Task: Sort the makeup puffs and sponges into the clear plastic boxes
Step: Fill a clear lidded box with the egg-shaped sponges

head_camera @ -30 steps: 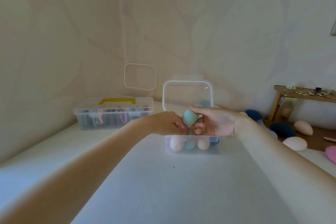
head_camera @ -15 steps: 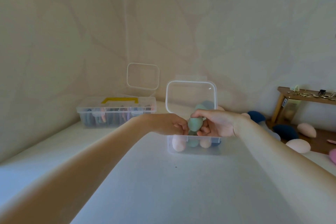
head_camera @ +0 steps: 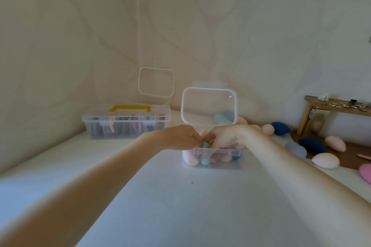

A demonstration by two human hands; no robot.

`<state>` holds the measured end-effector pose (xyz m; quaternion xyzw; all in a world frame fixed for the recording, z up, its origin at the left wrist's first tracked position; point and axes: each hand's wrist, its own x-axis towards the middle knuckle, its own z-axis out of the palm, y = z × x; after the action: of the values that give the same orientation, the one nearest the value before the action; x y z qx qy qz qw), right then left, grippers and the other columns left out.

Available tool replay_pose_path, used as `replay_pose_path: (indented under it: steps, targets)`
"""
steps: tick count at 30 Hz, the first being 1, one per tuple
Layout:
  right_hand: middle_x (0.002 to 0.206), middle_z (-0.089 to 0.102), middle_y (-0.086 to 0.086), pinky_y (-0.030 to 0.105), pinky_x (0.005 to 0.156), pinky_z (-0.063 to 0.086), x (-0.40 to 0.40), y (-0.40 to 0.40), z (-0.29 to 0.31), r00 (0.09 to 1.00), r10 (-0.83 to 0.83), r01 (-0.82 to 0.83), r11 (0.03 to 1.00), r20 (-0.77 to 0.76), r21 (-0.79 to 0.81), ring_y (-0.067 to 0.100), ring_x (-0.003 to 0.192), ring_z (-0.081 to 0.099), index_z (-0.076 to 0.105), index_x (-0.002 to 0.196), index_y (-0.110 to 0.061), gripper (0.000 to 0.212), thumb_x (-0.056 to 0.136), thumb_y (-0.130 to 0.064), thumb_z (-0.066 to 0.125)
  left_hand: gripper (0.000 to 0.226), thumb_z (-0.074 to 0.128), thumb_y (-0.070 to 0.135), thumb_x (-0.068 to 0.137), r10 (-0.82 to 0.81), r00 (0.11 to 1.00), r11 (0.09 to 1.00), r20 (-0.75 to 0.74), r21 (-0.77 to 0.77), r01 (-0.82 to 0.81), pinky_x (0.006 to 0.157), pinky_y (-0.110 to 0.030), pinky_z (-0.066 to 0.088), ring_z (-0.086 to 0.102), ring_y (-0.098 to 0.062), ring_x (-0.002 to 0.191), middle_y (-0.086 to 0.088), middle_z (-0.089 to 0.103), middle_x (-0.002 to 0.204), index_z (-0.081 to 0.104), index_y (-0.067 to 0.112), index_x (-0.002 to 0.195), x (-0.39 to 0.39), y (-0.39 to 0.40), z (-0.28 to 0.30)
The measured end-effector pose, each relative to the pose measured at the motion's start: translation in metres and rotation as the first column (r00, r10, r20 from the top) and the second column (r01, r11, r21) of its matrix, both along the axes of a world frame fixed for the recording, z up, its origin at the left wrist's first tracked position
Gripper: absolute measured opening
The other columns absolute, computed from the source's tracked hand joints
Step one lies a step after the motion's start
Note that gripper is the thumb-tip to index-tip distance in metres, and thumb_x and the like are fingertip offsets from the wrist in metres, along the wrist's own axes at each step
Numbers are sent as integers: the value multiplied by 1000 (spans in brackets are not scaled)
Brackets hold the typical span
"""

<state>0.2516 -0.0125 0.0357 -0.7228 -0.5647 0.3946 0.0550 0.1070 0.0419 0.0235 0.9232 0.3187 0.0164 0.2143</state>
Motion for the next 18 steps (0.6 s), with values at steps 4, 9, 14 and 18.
replay_pose_path:
  steps: [4,9,14,18]
  targets:
    - [93,66,3,28,70,44,2,1,2,999,14,-17,998,-48,-62,16,86,65,69,89,-24,17,78,-12,74,33,40,25,92,-18,999,1000,-34,23,19,95,-34,45,57,-24,106,-5,64,112,69,15,104,1,2,-2]
    - [104,66,2,32,83,37,15,-7,-3,954,-3,1,1000,-298,-9,14,81,69,66,107,-15,23,90,-29,62,34,39,28,95,-58,998,998,-29,36,59,77,-28,42,54,-20,81,2,60,83,70,18,86,1,5,-2]
    - [74,66,-4,25,67,49,11,-5,-4,990,0,6,999,-143,40,15,81,66,71,80,-25,5,82,-20,71,31,39,22,93,-73,992,994,-104,77,82,72,-22,38,48,-15,79,4,55,79,64,19,75,6,4,3]
    - [77,56,-1,27,76,46,-2,-1,3,997,23,-21,1000,67,-18,11,70,54,63,76,-23,14,88,-16,64,27,43,19,88,-95,985,983,-146,139,116,81,-27,44,52,-15,89,5,58,89,70,18,93,5,4,14]
